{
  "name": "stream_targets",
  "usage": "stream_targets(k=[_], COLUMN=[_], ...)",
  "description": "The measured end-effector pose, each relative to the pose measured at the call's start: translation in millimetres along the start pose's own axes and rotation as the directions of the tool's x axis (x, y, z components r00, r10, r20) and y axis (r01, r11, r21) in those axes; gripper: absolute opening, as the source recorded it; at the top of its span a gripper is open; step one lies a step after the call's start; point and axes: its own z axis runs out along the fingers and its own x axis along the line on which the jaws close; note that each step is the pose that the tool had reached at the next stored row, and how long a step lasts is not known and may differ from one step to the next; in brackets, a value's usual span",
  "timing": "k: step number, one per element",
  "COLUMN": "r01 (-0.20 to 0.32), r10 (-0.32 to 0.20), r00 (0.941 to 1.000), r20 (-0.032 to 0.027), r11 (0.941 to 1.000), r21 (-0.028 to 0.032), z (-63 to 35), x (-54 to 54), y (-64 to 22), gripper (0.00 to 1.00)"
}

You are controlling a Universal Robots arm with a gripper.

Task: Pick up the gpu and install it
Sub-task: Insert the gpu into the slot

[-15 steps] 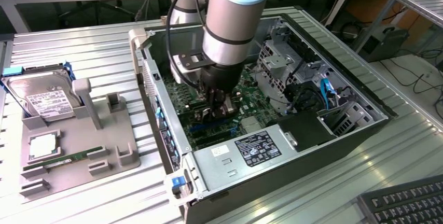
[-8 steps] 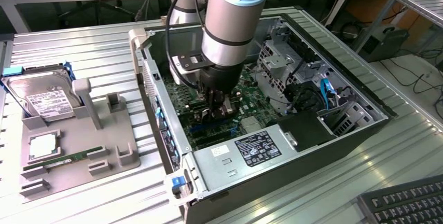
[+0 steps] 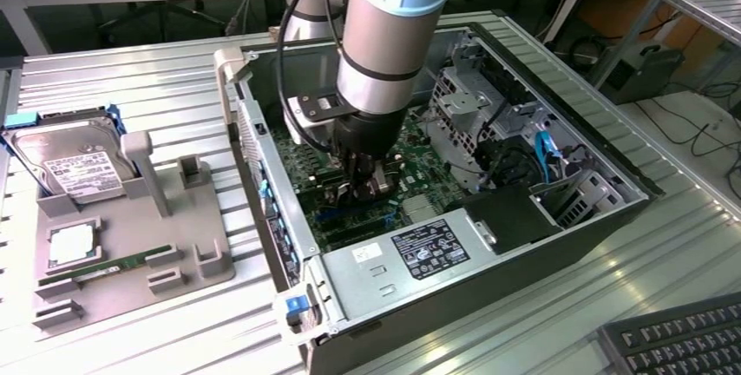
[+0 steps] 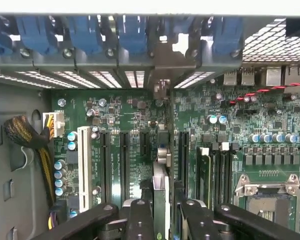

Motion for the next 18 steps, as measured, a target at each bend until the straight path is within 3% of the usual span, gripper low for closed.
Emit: stream_targets(k=[4, 5, 7, 8, 13, 15, 18], r01=[0.0, 0.0, 0.0, 0.0, 0.0, 0.0, 0.0], r10=[0.0, 0.0, 0.0, 0.0, 0.0, 0.0, 0.0], r00=[1.0, 1.0, 1.0, 1.0, 1.0, 1.0, 1.0], r20=[0.0014, 0.001, 0.0008, 0.0005, 0.0005, 0.0006, 0.0007], r11=[1.0, 1.0, 1.0, 1.0, 1.0, 1.0, 1.0], r21=[0.0005, 0.0003, 0.0004, 0.0002, 0.0002, 0.0002, 0.0003], z=[0.6, 0.0, -4.3, -8.7, -34.0, -41.5, -43.9], x=[-0.1, -0.1, -0.2, -0.3, -1.1, -1.3, -1.4], y=[0.1, 0.1, 0.1, 0.1, 0.5, 0.6, 0.6], gripper=[0.27, 0.33, 0.33, 0.4, 0.4, 0.39, 0.25])
